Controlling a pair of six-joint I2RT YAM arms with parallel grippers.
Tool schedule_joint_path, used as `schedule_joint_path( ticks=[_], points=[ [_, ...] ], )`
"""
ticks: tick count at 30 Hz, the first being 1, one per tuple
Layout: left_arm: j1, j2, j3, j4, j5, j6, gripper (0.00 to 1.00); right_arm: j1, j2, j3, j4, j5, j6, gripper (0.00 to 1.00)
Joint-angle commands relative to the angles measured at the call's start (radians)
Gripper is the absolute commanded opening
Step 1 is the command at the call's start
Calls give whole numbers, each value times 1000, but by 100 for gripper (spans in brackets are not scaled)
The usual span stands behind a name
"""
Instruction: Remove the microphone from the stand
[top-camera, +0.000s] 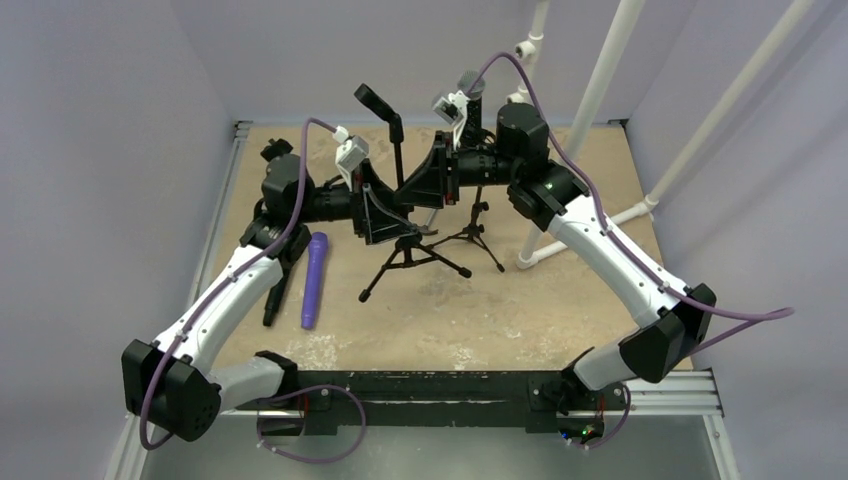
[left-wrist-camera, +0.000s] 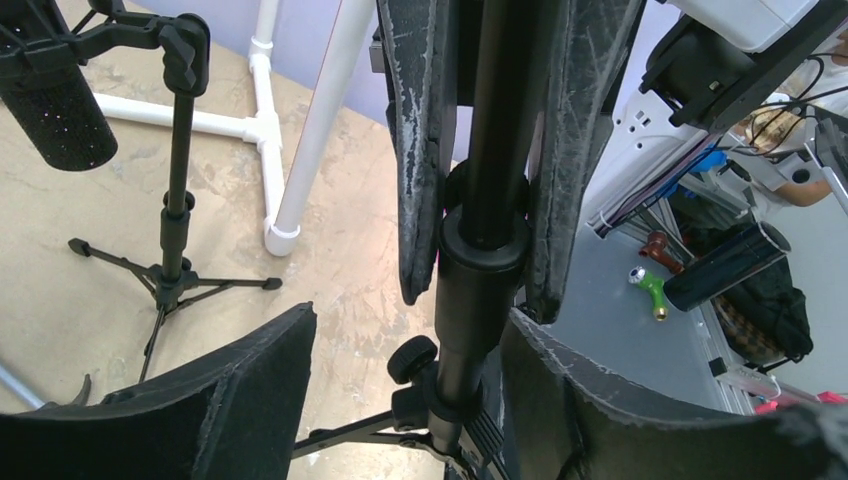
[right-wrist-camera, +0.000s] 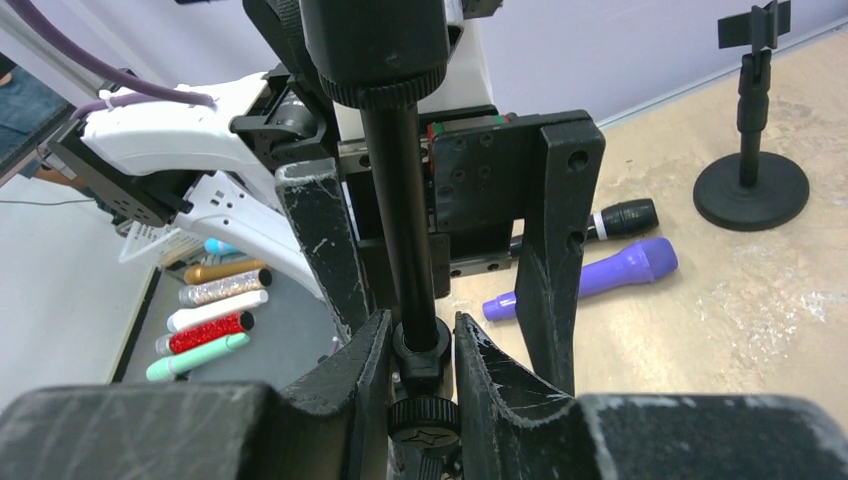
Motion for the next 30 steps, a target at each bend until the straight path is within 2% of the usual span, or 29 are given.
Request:
schedule_joint_path(
  ticks=[1, 6, 9, 11, 12, 13, 14, 15, 17, 22, 25, 30],
  points=[
    [-13, 8, -15, 101, 23, -37, 61, 0, -13, 12, 107, -3, 39, 0],
    [-18, 6, -27, 105, 37, -36, 45, 0, -13, 12, 109, -1, 39, 0],
    [-18, 2, -31, 105, 41, -37, 31, 0, -16, 6, 112, 3, 39, 0],
    [-18, 2, -30, 109, 46, -38, 16, 0, -17, 3, 114, 3, 39, 0],
    [-18, 1, -30, 110, 47, -39, 5, 0, -19, 1, 116, 4, 39, 0],
    [-18, 0, -29, 111, 48, -41, 0, 0, -21, -3, 117, 6, 39, 0],
    [-18, -3, -30, 111, 49, -41, 0, 0, -22, -8, 116, 9, 38, 0],
    [-18, -8, -31, 111, 50, -41, 0, 0, -27, -13, 115, 12, 35, 6],
    [-17, -20, -39, 119, 53, -42, 0, -2, -38, -23, 100, 23, 15, 27],
    [-9, -82, -82, 105, 55, -6, 0, -24, -80, -44, 36, 60, -44, 59],
    [-8, -109, -99, 82, 53, 19, 0, -42, -102, -63, 31, 56, -47, 62],
    [-8, -117, -103, 65, 62, 28, 0, -55, -118, -110, 52, 14, -52, 58]
  ],
)
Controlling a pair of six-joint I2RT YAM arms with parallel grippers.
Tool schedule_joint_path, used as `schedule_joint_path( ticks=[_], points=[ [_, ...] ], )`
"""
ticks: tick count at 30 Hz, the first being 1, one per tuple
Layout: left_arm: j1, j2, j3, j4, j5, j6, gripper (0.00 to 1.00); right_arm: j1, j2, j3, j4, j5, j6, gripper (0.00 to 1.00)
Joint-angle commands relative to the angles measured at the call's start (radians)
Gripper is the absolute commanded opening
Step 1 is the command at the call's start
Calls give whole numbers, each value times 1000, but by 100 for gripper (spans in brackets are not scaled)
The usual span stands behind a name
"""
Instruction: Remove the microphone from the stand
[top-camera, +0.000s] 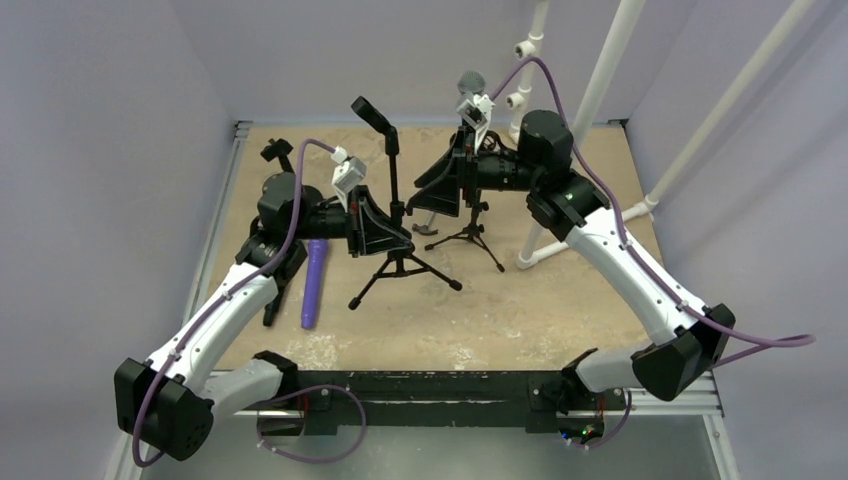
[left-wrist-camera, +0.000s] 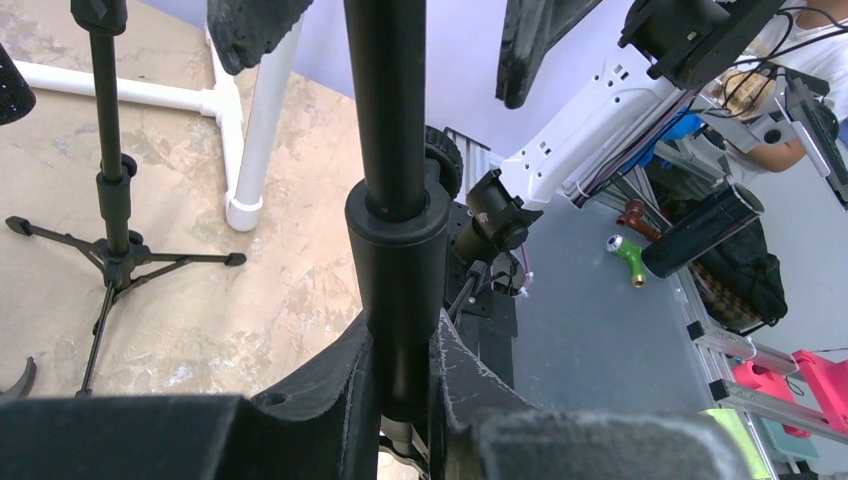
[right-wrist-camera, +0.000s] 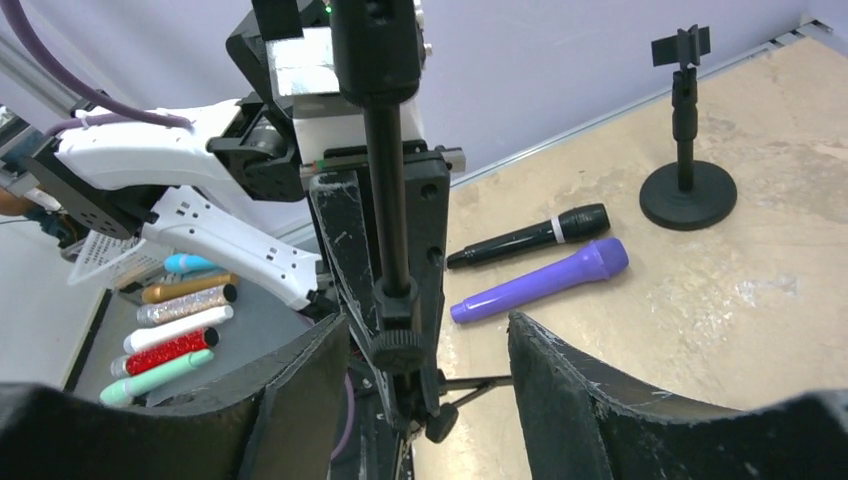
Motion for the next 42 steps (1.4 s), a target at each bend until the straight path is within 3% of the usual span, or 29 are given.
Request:
schedule_joint_path(
  ticks=[1, 21, 33, 38, 42],
  points=[
    [5, -35, 12, 38, 14, 28, 0, -9, -32, -42, 31, -33, -26, 57],
    [5, 3, 33, 29, 16, 30, 0, 3, -5, -123, 191, -135, 81, 41],
    [5, 16, 39, 36, 20, 18, 0, 18, 11, -137, 193, -139, 69, 21],
    [6, 13, 32, 35, 24, 19, 0, 17, 7, -113, 109, -122, -29, 0],
    [5, 11, 25, 45, 45, -4, 0, 17, -1, -70, -76, -89, -228, 0]
  ],
)
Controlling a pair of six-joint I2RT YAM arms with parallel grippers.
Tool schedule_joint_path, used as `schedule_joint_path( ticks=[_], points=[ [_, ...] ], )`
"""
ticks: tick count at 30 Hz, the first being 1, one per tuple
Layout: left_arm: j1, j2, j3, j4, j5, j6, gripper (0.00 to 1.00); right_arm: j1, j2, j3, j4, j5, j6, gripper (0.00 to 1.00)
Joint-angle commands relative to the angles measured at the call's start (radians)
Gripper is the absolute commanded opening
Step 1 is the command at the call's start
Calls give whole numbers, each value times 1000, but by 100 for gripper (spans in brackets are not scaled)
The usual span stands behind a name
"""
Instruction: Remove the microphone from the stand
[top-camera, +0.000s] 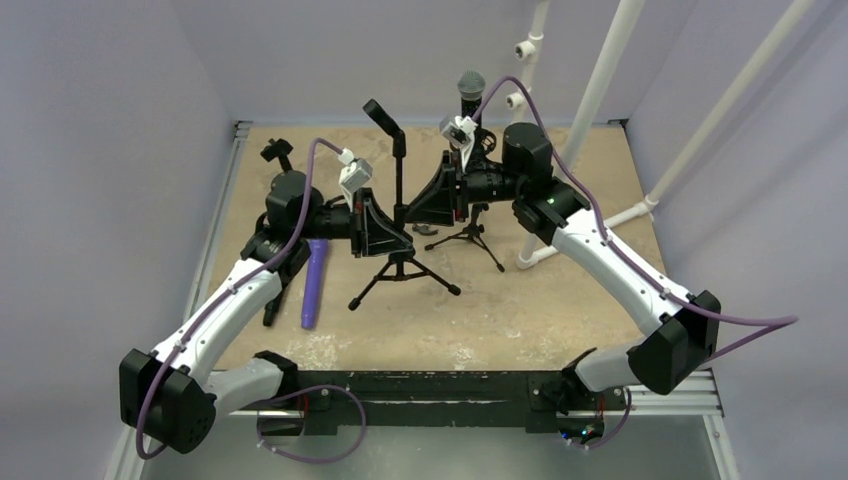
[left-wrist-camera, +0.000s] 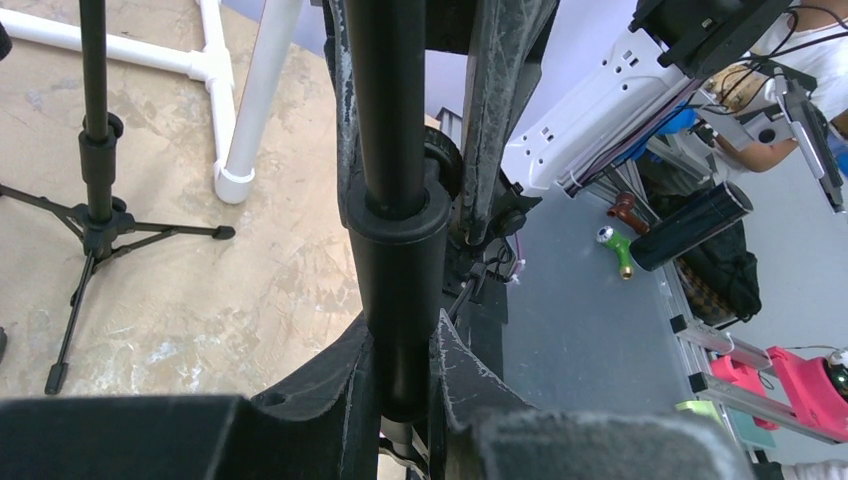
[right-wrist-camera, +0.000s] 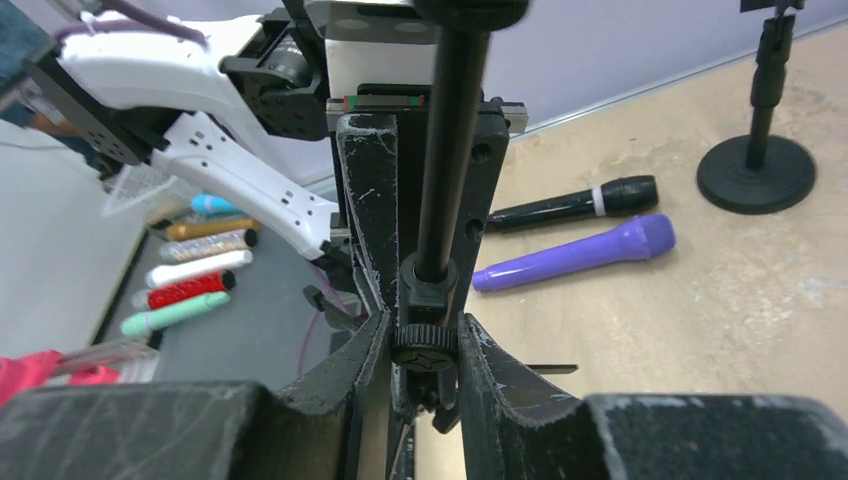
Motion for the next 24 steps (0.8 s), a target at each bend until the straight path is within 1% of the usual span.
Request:
schedule_joint_path(
  ticks=[1, 5, 9, 11, 13, 15, 19, 20, 21, 23, 24],
  points=[
    [5, -19, 23, 98, 45, -26, 0, 5, -29, 71, -243, 53, -291, 0],
    [5, -29, 18, 143, 87, -96, 0, 9, -47, 119, -437, 149, -597, 0],
    [4, -18, 27, 178, 125, -183, 0, 59, -42, 171, -586, 340, -884, 0],
    [4, -2, 37, 206, 141, -234, 0, 103, -28, 187, -635, 435, -979, 0],
    [4, 11, 49, 244, 158, -282, 0, 129, -18, 195, -655, 502, -1032, 0],
    [4, 14, 66, 253, 159, -295, 0, 149, -10, 201, -664, 549, -1065, 0],
    [4, 24, 101, 261, 154, -314, 0, 182, 6, 229, -678, 625, -1087, 0],
    [4, 30, 101, 276, 150, -330, 0, 187, 12, 241, -684, 636, -1087, 2],
    [4, 33, 93, 309, 143, -351, 0, 193, 18, 254, -688, 647, -1083, 7],
    [4, 44, 72, 385, 137, -398, 0, 200, 22, 273, -700, 657, -1068, 21],
    [4, 47, 60, 415, 134, -414, 0, 201, 22, 284, -711, 659, -1061, 25]
  ],
)
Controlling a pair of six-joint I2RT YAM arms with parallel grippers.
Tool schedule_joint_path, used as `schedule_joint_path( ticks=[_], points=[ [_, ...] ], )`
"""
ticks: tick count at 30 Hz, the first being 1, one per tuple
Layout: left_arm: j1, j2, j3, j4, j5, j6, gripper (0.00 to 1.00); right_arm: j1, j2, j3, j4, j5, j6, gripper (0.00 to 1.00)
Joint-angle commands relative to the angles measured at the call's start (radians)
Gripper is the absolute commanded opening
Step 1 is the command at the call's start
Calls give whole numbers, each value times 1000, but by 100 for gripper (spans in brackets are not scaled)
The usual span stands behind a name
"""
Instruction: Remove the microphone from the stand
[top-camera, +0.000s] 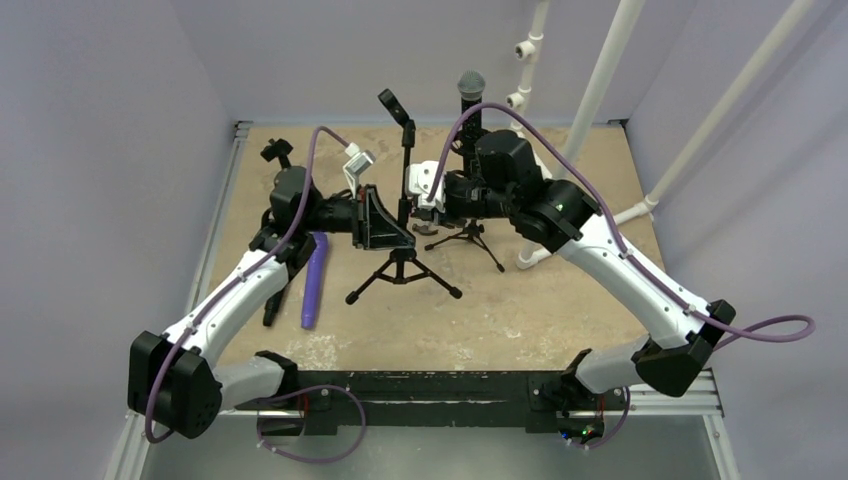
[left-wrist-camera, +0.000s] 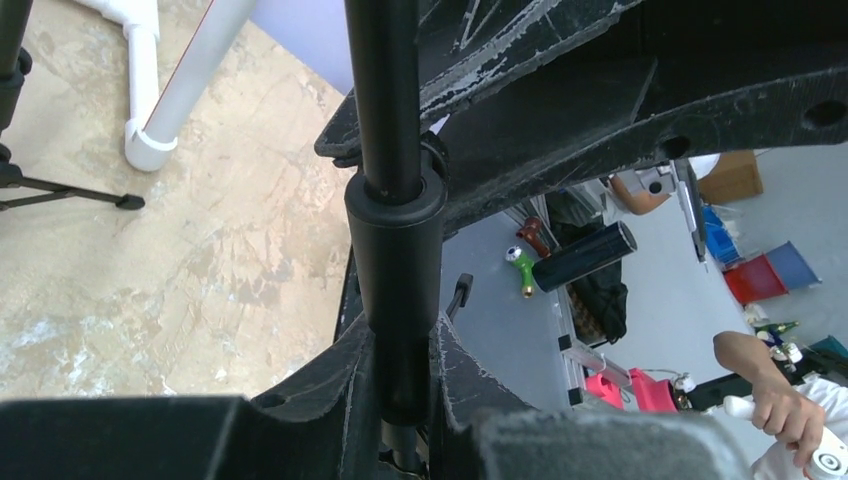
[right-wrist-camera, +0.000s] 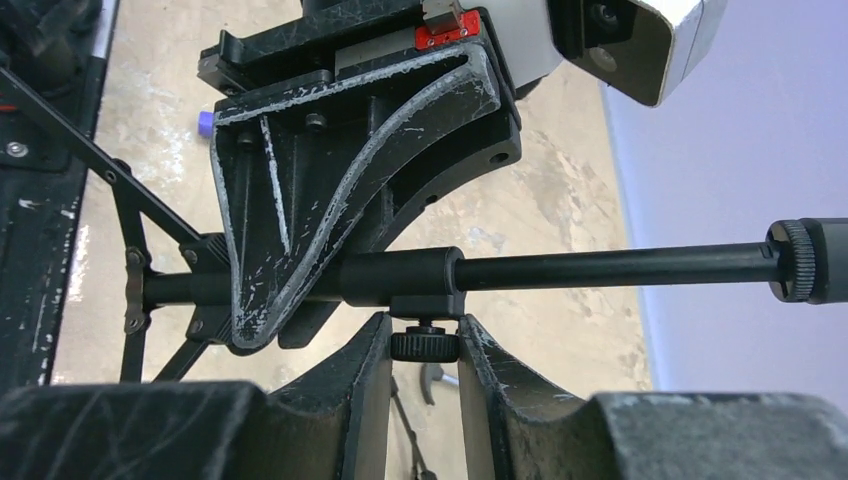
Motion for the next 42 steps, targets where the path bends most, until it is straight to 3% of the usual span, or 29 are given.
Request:
schedule_joint_path(
  ticks=[1, 5, 9, 15, 21, 25, 31, 42],
  points=[
    [-4, -20, 53, 323, 57, -116, 0, 6, 37, 44, -131, 133, -32, 29],
    [-4, -15, 37, 347, 51, -101, 0, 7, 13, 63, -192, 131, -12, 41],
    [-4, -21, 49, 258, 58, -8, 0, 3, -32, 45, -217, 101, 20, 52],
    [-4, -71, 103, -166, 41, 342, 0, -83, -61, 98, -206, -109, 227, 55],
    [-4, -135, 135, -405, -1, 535, 0, -188, -27, 111, -118, -339, 459, 59],
    [-4, -145, 146, -439, -25, 566, 0, -211, -12, 55, -2, -518, 598, 59],
    [-4, -139, 137, -435, -51, 590, 0, -214, 18, -27, 225, -663, 827, 60],
    [-4, -113, 147, -416, -57, 584, 0, -214, 56, -94, 392, -693, 962, 56]
  ],
)
